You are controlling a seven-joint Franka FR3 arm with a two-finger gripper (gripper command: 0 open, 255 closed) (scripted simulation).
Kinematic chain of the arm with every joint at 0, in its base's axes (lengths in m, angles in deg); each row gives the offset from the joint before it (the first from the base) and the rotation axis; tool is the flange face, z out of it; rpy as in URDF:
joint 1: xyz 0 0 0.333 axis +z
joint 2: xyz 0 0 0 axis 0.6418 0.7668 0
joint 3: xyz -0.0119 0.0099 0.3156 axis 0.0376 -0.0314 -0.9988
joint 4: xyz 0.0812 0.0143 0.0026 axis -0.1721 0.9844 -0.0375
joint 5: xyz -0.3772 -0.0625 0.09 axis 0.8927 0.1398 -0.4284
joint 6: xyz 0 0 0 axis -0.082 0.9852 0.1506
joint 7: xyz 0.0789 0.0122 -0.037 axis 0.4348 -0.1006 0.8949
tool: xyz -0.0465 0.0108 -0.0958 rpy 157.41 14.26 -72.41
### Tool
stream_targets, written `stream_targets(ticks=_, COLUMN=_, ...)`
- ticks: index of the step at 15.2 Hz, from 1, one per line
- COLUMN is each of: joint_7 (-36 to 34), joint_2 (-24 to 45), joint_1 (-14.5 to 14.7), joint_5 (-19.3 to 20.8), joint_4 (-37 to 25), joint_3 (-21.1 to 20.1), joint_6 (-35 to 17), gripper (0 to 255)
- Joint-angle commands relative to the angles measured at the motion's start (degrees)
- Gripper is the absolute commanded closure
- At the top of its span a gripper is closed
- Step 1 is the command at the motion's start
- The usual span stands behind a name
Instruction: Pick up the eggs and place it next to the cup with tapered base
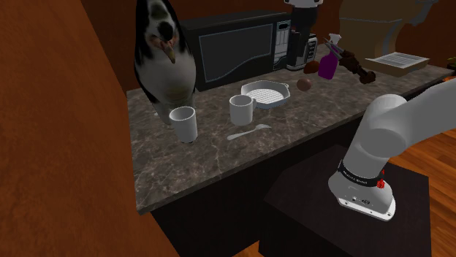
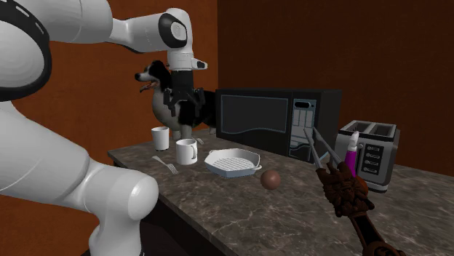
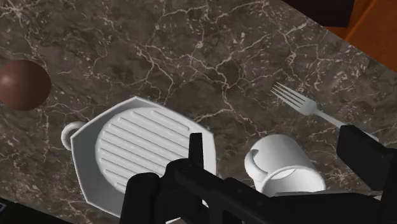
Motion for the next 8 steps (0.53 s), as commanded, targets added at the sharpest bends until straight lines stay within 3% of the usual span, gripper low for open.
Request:
stream_targets(ticks=1, joint_7=0.0, joint_2=0.0, joint_1=0.0, joint_5=0.0, joint_4=0.0, joint_3=0.0, joint_6=0.0, gripper=0)
stream_targets(ticks=8, joint_7=-2.2, joint_2=8.3, joint_1=-4.2, joint_5=6.0, joint_4=2.5, joint_3=2.2, joint_6=-8.5, gripper=0)
